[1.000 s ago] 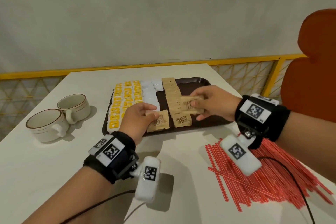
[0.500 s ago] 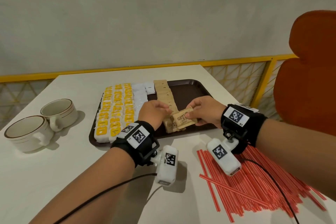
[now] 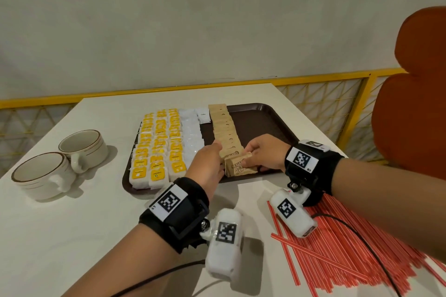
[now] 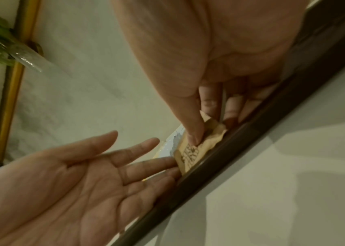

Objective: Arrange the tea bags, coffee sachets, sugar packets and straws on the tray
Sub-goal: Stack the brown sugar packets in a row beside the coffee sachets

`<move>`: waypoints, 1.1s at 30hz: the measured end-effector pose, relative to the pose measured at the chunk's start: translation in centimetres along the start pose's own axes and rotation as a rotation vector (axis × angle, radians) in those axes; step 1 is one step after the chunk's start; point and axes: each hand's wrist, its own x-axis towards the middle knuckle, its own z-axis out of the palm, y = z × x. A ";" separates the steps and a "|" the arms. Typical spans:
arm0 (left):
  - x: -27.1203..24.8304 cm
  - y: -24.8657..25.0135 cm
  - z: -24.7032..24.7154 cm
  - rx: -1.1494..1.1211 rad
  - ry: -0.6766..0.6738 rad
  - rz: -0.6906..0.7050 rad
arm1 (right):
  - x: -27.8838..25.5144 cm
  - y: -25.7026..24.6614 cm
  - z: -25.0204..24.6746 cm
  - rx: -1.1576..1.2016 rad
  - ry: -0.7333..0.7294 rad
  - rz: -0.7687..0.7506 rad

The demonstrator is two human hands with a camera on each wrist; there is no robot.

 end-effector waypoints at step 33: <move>0.0 -0.1 1.0 0.058 -0.071 0.071 | -0.3 -0.9 2.6 0.264 -0.036 0.015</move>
